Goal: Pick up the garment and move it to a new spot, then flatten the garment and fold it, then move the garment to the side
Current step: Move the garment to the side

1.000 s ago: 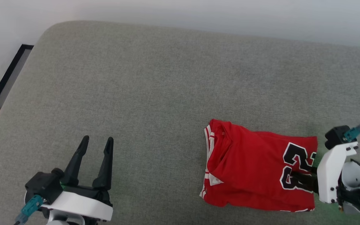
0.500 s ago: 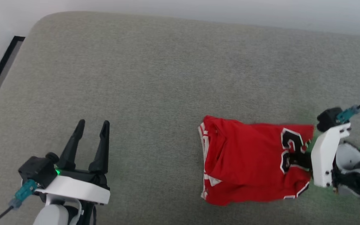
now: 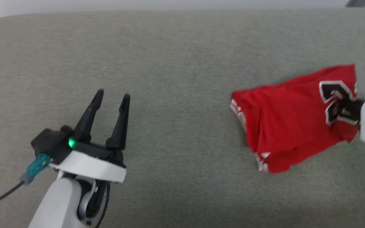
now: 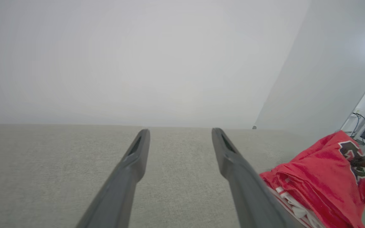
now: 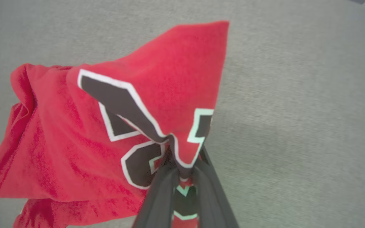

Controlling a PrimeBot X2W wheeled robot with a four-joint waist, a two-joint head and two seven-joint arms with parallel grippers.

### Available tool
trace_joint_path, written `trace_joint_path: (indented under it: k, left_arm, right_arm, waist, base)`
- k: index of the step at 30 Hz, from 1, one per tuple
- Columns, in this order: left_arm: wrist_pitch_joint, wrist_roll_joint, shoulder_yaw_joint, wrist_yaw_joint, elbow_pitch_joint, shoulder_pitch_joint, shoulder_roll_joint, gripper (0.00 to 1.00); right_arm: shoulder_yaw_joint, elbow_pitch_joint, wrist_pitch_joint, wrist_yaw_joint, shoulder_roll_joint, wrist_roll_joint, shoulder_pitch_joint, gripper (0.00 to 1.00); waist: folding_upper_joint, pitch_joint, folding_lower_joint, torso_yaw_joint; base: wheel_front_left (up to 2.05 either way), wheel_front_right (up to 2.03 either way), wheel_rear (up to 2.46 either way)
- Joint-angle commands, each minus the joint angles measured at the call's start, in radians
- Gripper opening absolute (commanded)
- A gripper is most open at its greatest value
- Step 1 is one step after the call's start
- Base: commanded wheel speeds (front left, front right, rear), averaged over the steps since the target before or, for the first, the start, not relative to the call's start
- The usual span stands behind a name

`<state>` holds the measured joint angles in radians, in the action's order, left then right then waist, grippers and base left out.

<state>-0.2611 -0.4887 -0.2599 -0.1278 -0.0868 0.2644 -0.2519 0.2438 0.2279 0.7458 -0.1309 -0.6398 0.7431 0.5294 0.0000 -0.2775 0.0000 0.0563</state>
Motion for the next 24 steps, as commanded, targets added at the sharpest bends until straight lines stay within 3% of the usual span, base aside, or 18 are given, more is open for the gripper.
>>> trace_joint_path:
  k: [1, 14, 24]
  left_arm:
    - [-0.005, 0.002, -0.025, -0.004, 0.000, 0.039, -0.005, 1.00]
    - [-0.005, 0.003, -0.215, -0.004, -0.015, 0.221, -0.003, 1.00]
    - [-0.005, -0.011, -0.344, -0.004, -0.032, 0.323, 0.013, 1.00]
  right_arm:
    - [-0.012, 0.008, -0.023, 0.000, -0.015, -0.017, 0.038, 0.00]
    - [-0.019, 0.147, -0.176, 0.000, -0.095, -0.089, 0.195, 0.00]
    - [0.013, 0.341, -0.348, 0.000, -0.165, -0.194, 0.307, 0.00]
  waist:
    - [0.0000, -0.037, 0.0000, -0.056]
    - [0.0000, -0.108, 0.0000, -0.179]
    - [0.0000, -0.161, 0.0000, -0.194]
  base:
    - [0.00, 0.00, 0.00]
    - [0.00, 0.00, 0.00]
    - [0.00, 0.00, 0.00]
